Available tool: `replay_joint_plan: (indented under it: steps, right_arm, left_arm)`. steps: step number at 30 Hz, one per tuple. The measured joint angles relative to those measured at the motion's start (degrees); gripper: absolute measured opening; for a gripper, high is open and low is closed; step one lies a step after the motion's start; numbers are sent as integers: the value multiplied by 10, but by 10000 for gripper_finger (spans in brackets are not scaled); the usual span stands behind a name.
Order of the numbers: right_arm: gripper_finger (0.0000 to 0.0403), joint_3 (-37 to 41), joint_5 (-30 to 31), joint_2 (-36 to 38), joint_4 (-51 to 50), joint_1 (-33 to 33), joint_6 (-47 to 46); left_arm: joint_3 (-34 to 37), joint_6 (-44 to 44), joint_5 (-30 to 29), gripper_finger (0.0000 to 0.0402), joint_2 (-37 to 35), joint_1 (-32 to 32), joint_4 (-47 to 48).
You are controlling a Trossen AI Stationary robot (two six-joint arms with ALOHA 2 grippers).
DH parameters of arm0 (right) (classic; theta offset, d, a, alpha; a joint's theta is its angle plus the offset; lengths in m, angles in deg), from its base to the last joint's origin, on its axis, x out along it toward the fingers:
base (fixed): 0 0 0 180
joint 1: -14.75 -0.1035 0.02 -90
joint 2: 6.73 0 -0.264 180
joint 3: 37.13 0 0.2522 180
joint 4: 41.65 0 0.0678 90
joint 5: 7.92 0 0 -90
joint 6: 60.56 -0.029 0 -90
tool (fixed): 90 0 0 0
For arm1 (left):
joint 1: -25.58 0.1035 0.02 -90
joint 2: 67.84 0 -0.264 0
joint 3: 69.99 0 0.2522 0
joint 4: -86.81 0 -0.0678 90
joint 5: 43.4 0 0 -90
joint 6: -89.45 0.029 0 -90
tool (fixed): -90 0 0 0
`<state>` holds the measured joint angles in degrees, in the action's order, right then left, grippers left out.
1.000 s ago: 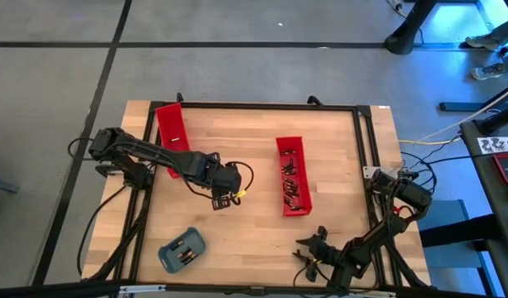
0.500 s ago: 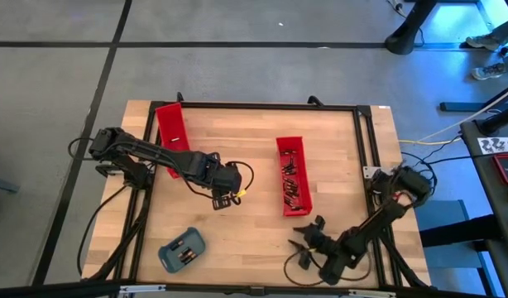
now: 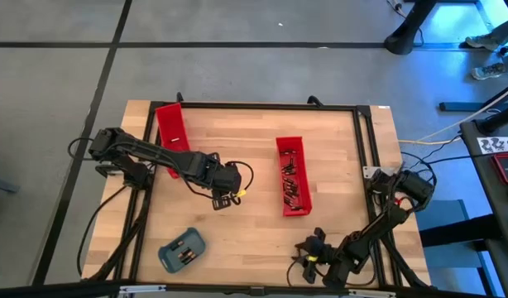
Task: Sort batteries
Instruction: Put the small black battery into the right red bin
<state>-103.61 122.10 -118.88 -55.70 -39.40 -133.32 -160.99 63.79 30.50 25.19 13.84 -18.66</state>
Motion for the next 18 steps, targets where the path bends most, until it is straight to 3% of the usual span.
replay_joint_plan:
  steps: [9,18]
  right_arm:
    - [216,-20,94,-74,-3,-51,0]
    - [216,-21,97,-81,-30,-59,-1]
  left_arm:
    - [0,-9,0,143,0,-7,3]
    - [0,-8,-2,143,0,-6,1]
